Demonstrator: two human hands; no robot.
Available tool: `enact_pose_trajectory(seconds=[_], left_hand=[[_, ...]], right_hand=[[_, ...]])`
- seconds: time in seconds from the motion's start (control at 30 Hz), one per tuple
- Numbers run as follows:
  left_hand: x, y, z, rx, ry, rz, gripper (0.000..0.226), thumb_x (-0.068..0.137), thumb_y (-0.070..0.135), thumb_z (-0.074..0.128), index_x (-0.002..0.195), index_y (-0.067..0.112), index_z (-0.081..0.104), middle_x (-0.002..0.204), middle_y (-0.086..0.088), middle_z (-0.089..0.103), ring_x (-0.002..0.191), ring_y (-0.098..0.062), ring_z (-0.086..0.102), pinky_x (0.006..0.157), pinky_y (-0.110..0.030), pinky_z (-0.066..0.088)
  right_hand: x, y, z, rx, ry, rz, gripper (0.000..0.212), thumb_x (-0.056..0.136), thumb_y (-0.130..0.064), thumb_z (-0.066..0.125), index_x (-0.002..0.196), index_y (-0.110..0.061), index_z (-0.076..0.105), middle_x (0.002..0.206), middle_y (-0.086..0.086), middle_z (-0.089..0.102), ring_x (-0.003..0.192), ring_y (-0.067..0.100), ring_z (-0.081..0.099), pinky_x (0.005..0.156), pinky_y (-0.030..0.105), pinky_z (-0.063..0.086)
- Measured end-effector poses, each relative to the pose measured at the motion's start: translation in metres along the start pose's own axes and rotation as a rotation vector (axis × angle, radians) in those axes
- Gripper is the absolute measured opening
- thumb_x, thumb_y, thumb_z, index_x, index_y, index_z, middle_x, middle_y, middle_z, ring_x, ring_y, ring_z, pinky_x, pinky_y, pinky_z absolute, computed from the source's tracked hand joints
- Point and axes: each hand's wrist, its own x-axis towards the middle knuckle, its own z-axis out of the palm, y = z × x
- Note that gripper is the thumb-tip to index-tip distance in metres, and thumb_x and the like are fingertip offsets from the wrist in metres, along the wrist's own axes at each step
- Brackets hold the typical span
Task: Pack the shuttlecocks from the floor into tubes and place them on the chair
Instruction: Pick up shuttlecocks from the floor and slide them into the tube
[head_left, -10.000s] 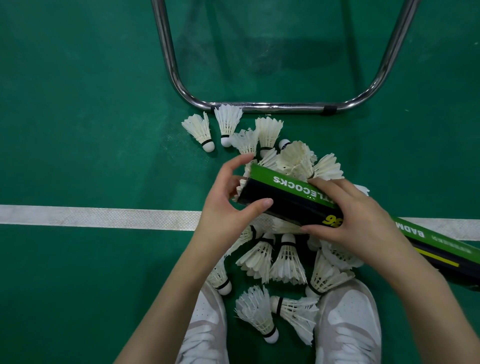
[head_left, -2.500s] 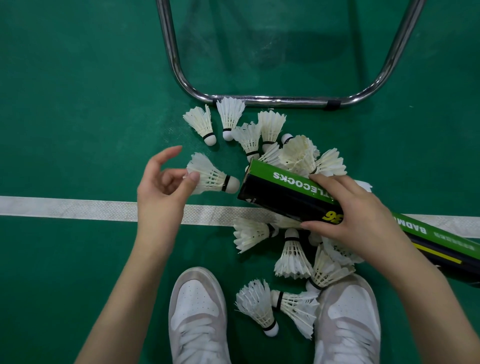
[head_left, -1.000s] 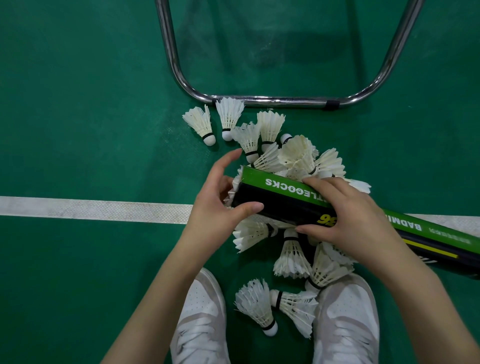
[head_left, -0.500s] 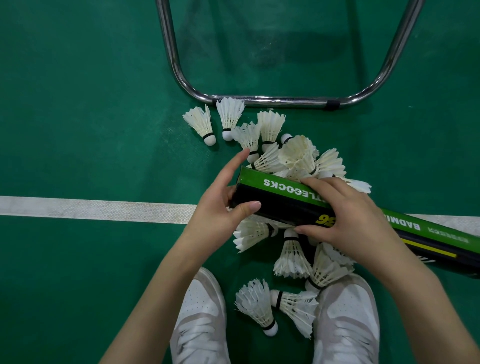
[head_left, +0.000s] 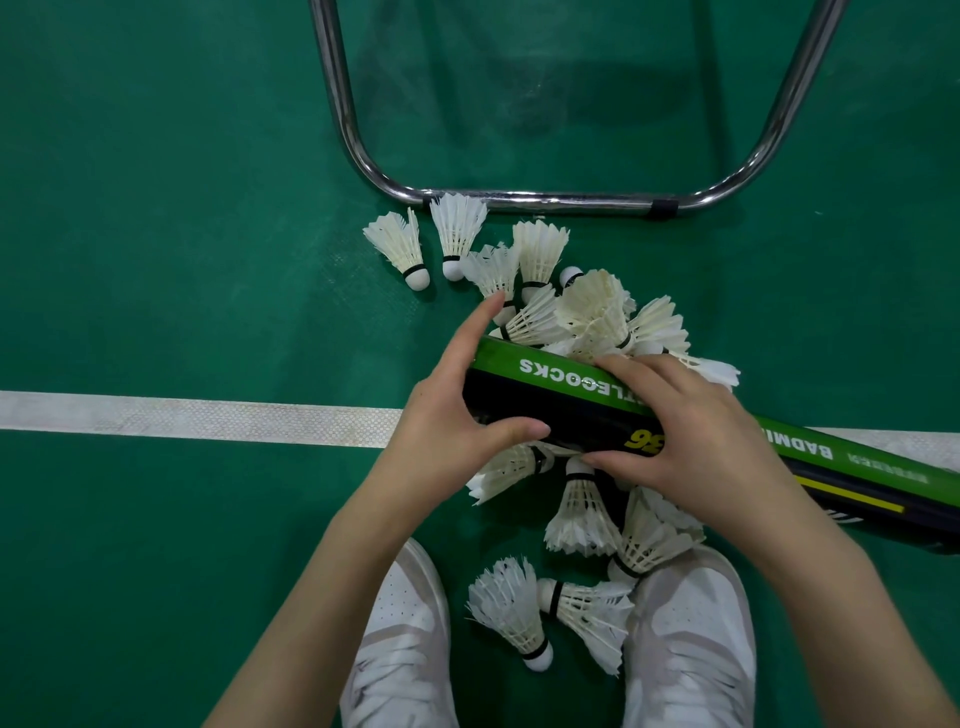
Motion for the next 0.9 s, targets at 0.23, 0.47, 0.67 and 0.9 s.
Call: enact_pose_trajectory(seconds=[0.23, 0.47, 0.67, 0.9], left_hand=[[0.002, -0.002, -0.001, -0.011, 0.027, -0.020, 0.105, 0.066, 0.011, 0.085, 0.140, 0.053, 0.024, 0.101, 0.015, 0.065, 0.098, 0.006, 0.060, 0.085, -0.005, 0.043], [0.003, -0.004, -0.001, -0.069, -0.024, -0.013, 0.102, 0.072, 0.007, 0.080, 0.139, 0.054, 0.019, 0.118, 0.013, 0.060, 0.107, 0.006, 0.057, 0.087, -0.006, 0.043], [0.001, -0.006, -0.002, -0.063, -0.012, 0.024, 0.094, 0.072, 0.012, 0.081, 0.131, 0.061, 0.028, 0.116, 0.008, 0.063, 0.108, -0.003, 0.060, 0.095, -0.018, 0.046], [0.000, -0.014, 0.000, -0.030, 0.077, -0.007, 0.090, 0.066, 0.022, 0.083, 0.136, 0.048, 0.033, 0.111, 0.026, 0.058, 0.105, 0.009, 0.057, 0.089, -0.008, 0.044]], right_hand=[[-0.001, 0.001, -0.001, 0.018, 0.006, -0.008, 0.077, 0.071, -0.055, 0.065, 0.138, -0.038, 0.030, 0.131, -0.011, 0.041, 0.117, 0.014, 0.041, 0.097, 0.031, 0.030], [-0.001, 0.001, 0.000, 0.020, -0.001, -0.012, 0.077, 0.071, -0.056, 0.064, 0.137, -0.041, 0.030, 0.130, -0.012, 0.041, 0.116, 0.013, 0.042, 0.097, 0.032, 0.031], [0.000, 0.000, 0.000, 0.019, 0.002, -0.012, 0.077, 0.071, -0.055, 0.066, 0.137, -0.040, 0.031, 0.128, -0.012, 0.042, 0.115, 0.012, 0.042, 0.096, 0.031, 0.032], [0.000, -0.003, 0.001, -0.008, -0.003, -0.002, 0.078, 0.073, -0.057, 0.063, 0.140, -0.039, 0.026, 0.131, -0.011, 0.040, 0.116, 0.013, 0.039, 0.096, 0.030, 0.030]])
